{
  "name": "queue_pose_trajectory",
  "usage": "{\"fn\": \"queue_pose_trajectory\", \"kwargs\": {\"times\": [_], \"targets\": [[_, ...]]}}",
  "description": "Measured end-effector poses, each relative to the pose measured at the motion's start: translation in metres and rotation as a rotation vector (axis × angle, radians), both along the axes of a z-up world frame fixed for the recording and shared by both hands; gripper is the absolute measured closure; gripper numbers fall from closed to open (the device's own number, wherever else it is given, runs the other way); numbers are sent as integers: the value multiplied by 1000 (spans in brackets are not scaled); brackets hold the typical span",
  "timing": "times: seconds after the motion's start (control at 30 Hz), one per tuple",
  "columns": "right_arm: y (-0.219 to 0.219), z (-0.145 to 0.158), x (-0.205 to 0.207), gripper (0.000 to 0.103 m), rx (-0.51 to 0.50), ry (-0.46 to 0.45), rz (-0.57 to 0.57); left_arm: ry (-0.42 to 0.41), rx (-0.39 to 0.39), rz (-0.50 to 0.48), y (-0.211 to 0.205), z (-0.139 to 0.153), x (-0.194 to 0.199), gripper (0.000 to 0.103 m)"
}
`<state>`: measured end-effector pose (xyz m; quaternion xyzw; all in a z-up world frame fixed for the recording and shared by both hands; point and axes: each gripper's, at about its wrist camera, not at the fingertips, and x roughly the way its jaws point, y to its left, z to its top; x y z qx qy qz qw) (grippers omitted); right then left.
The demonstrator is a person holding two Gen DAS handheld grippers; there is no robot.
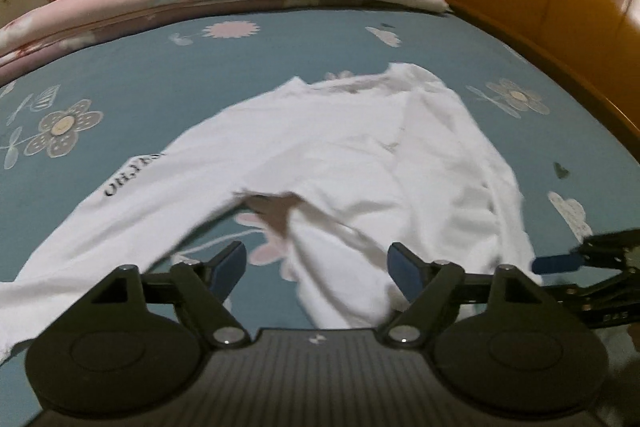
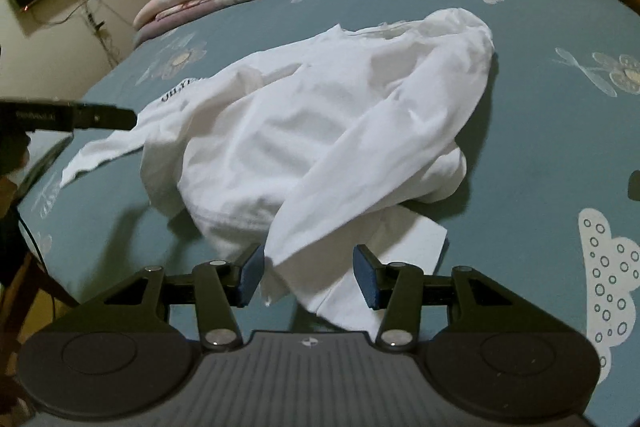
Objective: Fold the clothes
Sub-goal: 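Open the left gripper and release the spread hem onto the bed, then pinch the white shirt's sleeve with the right gripper and pull it outward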
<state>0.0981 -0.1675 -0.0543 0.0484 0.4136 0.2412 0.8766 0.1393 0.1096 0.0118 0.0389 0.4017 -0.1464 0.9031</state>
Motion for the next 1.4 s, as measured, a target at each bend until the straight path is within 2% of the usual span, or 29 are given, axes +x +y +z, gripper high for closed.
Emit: {"fn": "queue_pose_trajectory", "kwargs": {"times": [0.1, 0.2, 0.23, 0.3, 0.5, 0.67, 0.77, 0.9, 1.03, 1.17, 1.23, 1.27, 1.4], "targets": [[7, -1, -1, 49, -14, -18, 18, 3, 11, -37, -15, -3, -6, 24], [7, -5, 6, 50, 29, -30, -18, 10, 30, -56, -27, -7, -11, 24], [5, -6, 10, 63, 56, -28, -19, 14, 33, -61, -30, -8, -12, 24], [0, -6, 15, 100, 89, -26, -22, 20, 32, -65, -33, -9, -15, 24], [-24, 5, 15, 100, 91, -49, -56, 35, 31, -69, -35, -12, -19, 24], [-57, 18, 15, 100, 81, -78, -133, 39, 32, -84, -40, -13, -19, 24], [-74, 24, 17, 99, 110, -71, -167, 37, 34, -96, -43, -14, -20, 24], [-77, 30, 14, 100, 27, -125, -218, 43, 40, -92, -44, -15, -20, 24], [-93, 41, 14, 100, 74, -152, -288, 49, 45, -88, -43, -16, -20, 24], [-93, 53, 15, 100, -26, -209, -309, 57, 46, -74, -41, -17, -20, 24], [-102, 56, 17, 100, -40, -212, -343, 60, 43, -80, -41, -17, -21, 24], [-106, 57, 19, 99, -39, -208, -355, 61, 42, -82, -41, -18, -21, 24], [-115, 35, 23, 92, 101, -108, -289, 71, 41, -85, -44, -21, -20, 24]]}}
